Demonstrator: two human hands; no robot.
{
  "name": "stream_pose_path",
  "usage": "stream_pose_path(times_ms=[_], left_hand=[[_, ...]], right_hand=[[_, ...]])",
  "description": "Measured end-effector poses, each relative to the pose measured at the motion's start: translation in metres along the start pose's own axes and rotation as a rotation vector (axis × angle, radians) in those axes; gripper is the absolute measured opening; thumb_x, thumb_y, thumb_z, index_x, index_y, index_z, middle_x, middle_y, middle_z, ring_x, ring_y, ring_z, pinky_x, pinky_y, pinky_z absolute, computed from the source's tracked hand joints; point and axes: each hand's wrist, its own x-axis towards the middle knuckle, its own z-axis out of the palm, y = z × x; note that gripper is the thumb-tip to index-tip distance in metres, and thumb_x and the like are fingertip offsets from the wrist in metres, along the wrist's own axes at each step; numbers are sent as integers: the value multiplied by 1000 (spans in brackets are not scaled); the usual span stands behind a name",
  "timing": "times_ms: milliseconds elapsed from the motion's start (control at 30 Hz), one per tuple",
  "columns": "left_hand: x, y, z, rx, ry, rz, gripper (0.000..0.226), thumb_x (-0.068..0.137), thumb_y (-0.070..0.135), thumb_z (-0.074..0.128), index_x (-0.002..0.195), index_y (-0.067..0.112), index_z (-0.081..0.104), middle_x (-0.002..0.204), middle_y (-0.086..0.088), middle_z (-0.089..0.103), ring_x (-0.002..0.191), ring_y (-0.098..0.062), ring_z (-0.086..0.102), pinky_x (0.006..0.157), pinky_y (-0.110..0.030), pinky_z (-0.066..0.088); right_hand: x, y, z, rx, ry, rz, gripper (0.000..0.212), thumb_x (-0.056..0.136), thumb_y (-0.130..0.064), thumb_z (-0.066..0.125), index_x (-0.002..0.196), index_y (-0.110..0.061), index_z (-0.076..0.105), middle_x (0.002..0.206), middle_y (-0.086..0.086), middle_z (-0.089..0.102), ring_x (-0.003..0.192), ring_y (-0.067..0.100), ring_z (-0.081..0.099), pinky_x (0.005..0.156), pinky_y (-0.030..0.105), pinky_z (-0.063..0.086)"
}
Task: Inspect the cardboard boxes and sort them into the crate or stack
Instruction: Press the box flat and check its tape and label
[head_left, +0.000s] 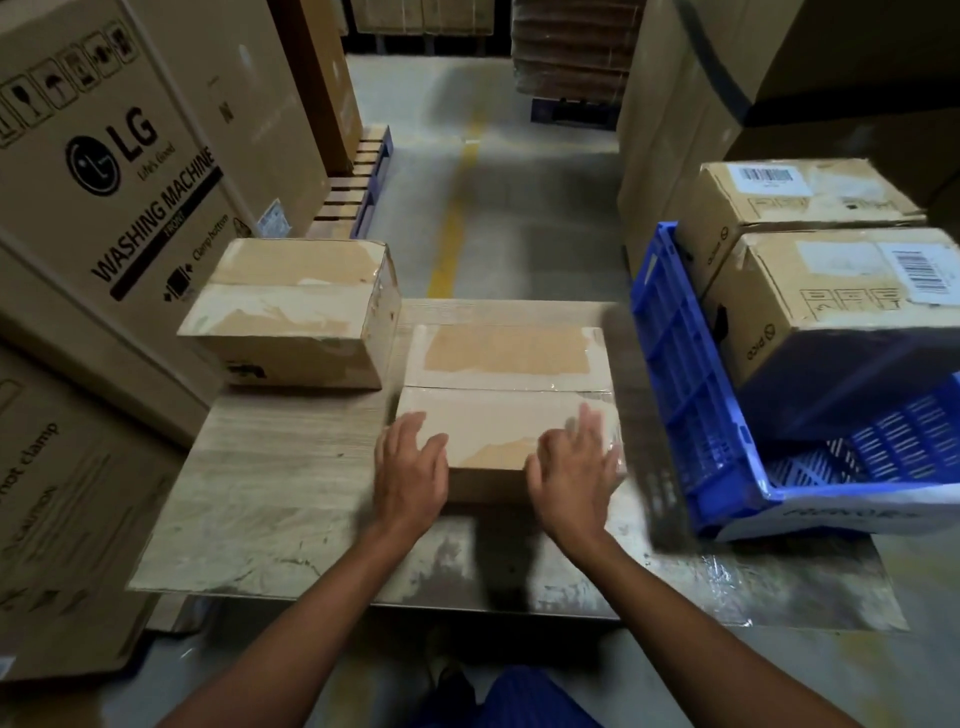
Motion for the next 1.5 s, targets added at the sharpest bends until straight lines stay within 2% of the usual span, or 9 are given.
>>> stream_pose_path(times_ms=[133,267,567,667,767,867,1067,1333,1500], left_hand=[[4,-7,1,-42,-21,161,29,91,15,49,108,4,70,117,-21,63,110,-37,59,93,-47,51],[3,-16,2,-23,-69,178,40,95,21,42,118,0,67,127,-23,61,121,-37,57,104,-45,47],[40,-16,-5,-75,-164,209,28,84,22,41,91,8,65,110,-15,65,108,-34,62,91,-41,53],[59,-19,-2,-19,-298,197,52,92,27,28,132,7,56,151,-19,42,143,-33,36,117,-42,30],[66,-22,-1,58,-445,194,65,96,34,18,156,11,22,165,-13,10,153,-27,5,123,-39,5],[69,-22,-1,118,-499,190,75,90,41,1,157,12,18,165,-12,6,153,-25,0,123,-37,0],[98,-19,2,19,-460,183,43,103,24,30,143,12,41,162,-14,22,151,-27,14,122,-37,12],[138,-25,15,49,-486,125,55,106,35,24,158,18,16,166,-9,2,153,-24,-4,124,-39,4],[145,-24,13,46,-511,109,55,106,39,27,157,21,20,166,-7,3,153,-24,-3,123,-39,4]], right_hand=[[-7,-36,15,142,-126,-402,32,100,-31,42,119,-14,62,145,13,52,138,35,45,112,53,37],[-7,-62,26,159,-180,-460,47,101,-31,36,134,-8,62,140,12,59,135,33,51,113,47,39],[38,-69,23,-37,-99,-458,25,79,-32,46,92,-19,62,97,2,60,86,29,58,66,34,34],[51,-76,31,-79,-159,-369,47,90,-38,36,123,-15,61,131,11,59,122,33,55,91,45,46],[53,-74,36,-126,-296,-342,69,97,-45,16,153,-11,37,161,15,31,151,31,25,120,51,22],[56,-74,39,-167,-321,-339,70,97,-46,14,152,-11,40,160,15,33,150,31,28,119,50,24],[91,-88,23,-226,-244,-316,48,92,-48,31,117,-17,58,123,9,54,110,32,51,85,44,42],[125,-68,36,-292,-397,-268,69,100,-60,16,160,-29,4,168,11,-7,155,30,-8,122,55,5],[132,-74,29,-251,-446,-233,83,88,-70,4,161,-29,3,168,8,-9,155,27,-10,122,53,1]])
